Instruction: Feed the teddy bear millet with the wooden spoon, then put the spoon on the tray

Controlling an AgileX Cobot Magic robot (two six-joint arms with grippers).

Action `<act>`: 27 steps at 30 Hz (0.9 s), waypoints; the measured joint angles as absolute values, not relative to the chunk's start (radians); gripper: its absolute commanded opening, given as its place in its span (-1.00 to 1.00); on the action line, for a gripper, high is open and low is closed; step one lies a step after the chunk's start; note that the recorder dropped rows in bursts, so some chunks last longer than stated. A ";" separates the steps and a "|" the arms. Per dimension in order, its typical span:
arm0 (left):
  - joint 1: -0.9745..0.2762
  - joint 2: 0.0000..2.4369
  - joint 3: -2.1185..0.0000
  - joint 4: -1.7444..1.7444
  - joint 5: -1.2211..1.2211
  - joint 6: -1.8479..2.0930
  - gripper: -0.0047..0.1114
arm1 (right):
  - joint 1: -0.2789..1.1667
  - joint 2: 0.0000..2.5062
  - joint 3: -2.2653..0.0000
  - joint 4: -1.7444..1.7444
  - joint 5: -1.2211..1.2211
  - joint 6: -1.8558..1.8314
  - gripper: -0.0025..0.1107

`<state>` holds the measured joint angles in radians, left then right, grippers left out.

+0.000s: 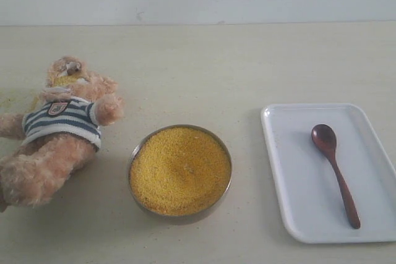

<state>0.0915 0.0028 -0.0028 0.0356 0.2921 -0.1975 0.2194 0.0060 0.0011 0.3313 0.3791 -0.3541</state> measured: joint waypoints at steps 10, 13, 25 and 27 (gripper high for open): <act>0.092 0.003 -0.003 0.036 0.294 -0.198 -0.85 | 0.106 0.004 0.001 0.151 0.377 -0.133 -0.96; 0.092 0.003 -0.003 0.036 0.294 -0.198 -0.85 | 0.104 0.004 0.001 0.146 0.377 -0.117 -0.96; 0.092 0.003 -0.003 0.036 0.294 -0.198 -0.85 | 0.101 0.004 0.001 0.122 0.414 0.042 -0.96; 0.092 0.003 -0.003 0.036 0.294 -0.198 -0.85 | 0.101 0.004 0.001 0.122 0.414 0.045 -0.96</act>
